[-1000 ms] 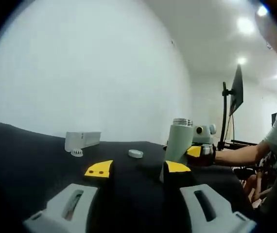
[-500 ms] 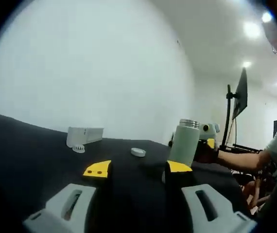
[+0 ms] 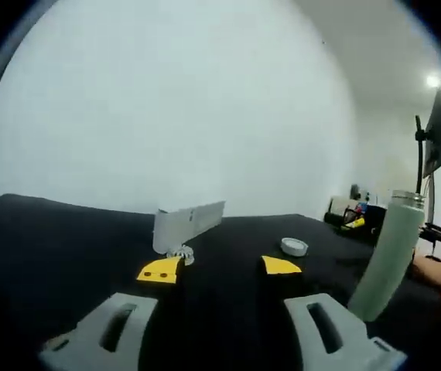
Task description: Assemble the cup parts correctly, then place the assembled cup into the box.
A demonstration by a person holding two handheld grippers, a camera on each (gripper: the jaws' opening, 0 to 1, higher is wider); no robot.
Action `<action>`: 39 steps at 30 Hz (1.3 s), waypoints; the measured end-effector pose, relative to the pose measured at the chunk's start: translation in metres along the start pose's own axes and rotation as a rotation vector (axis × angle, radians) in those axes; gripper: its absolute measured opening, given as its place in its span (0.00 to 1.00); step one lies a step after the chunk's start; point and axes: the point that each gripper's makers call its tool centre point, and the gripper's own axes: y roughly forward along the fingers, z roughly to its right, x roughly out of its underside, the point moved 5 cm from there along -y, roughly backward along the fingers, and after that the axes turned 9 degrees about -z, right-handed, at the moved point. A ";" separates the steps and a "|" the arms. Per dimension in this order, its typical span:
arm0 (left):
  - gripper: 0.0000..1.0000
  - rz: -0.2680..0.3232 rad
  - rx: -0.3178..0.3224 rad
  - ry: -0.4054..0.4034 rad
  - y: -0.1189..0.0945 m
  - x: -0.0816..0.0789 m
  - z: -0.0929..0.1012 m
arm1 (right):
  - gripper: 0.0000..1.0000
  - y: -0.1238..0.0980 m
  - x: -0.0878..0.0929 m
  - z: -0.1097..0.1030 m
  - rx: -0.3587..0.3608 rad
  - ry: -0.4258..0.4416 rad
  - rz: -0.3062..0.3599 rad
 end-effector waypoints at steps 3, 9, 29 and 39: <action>0.34 -0.005 -0.031 0.010 0.017 0.003 -0.001 | 0.41 0.000 -0.004 0.001 -0.015 0.027 0.024; 0.46 -0.073 -0.111 -0.015 0.050 0.001 -0.019 | 0.41 0.004 -0.002 0.001 0.009 -0.006 0.010; 0.40 -0.143 -0.363 -0.013 0.099 0.009 -0.027 | 0.36 -0.003 -0.016 0.004 0.013 0.011 0.079; 0.27 -0.172 -0.392 0.005 0.100 0.014 -0.030 | 0.35 -0.004 -0.019 0.002 0.001 0.012 0.088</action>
